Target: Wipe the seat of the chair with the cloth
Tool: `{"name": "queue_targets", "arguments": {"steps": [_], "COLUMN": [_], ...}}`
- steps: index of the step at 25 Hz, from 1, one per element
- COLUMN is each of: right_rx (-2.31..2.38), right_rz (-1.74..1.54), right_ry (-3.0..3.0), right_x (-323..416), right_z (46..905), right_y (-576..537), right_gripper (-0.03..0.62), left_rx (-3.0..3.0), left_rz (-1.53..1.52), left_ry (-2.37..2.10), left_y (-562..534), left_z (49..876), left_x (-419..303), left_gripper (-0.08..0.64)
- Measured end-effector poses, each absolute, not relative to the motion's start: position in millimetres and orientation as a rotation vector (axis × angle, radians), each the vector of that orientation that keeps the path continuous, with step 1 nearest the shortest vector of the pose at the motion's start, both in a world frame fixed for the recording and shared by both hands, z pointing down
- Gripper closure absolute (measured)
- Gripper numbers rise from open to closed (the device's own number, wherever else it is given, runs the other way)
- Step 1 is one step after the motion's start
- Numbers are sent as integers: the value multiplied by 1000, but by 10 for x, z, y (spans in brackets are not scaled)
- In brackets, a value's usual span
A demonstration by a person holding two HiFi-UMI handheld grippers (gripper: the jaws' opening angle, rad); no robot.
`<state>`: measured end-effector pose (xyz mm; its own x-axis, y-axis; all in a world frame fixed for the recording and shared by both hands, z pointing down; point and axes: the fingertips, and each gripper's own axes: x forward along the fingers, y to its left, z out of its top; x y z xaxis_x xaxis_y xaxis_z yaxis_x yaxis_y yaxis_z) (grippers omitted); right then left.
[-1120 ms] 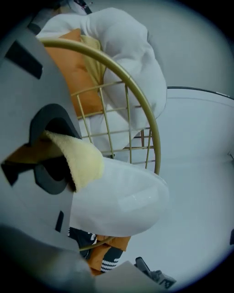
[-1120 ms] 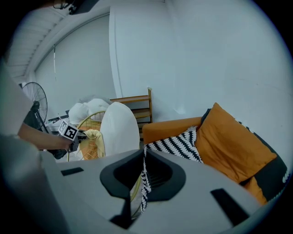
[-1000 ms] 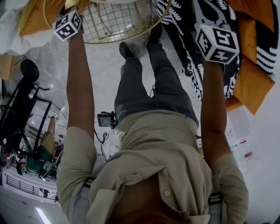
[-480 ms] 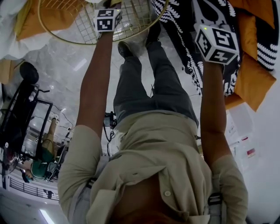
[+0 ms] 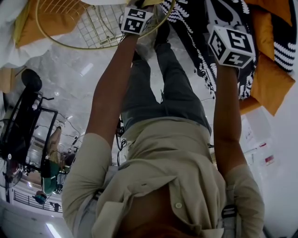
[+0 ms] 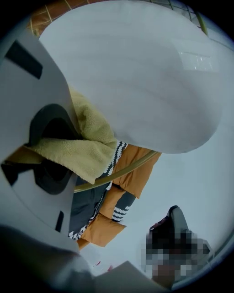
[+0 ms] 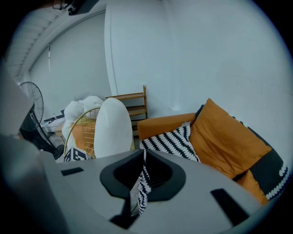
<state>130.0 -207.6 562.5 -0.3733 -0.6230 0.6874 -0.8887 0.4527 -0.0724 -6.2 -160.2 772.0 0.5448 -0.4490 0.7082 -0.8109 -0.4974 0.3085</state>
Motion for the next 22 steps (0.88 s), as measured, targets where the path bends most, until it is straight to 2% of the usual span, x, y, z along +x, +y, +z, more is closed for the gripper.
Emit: {"name": "queue_targets", "arguments": {"steps": [7, 16, 22], "right_rx": [1238, 1217, 1228], "right_rz": [589, 573, 561], "right_ry": [-2126, -2158, -2195], "right_x": [1225, 977, 716], "right_z": [5640, 5466, 5173], "right_y": [-2104, -2118, -2113], "right_gripper": [565, 565, 565], "left_rx": [2098, 1870, 2012], "left_rz": [763, 796, 759], "left_ry": [-1166, -1558, -1599], "left_y": [-1764, -1928, -2056], "left_z": [7724, 7357, 6718], "left_x": [-865, -2977, -3057], "left_gripper": [506, 508, 508]}}
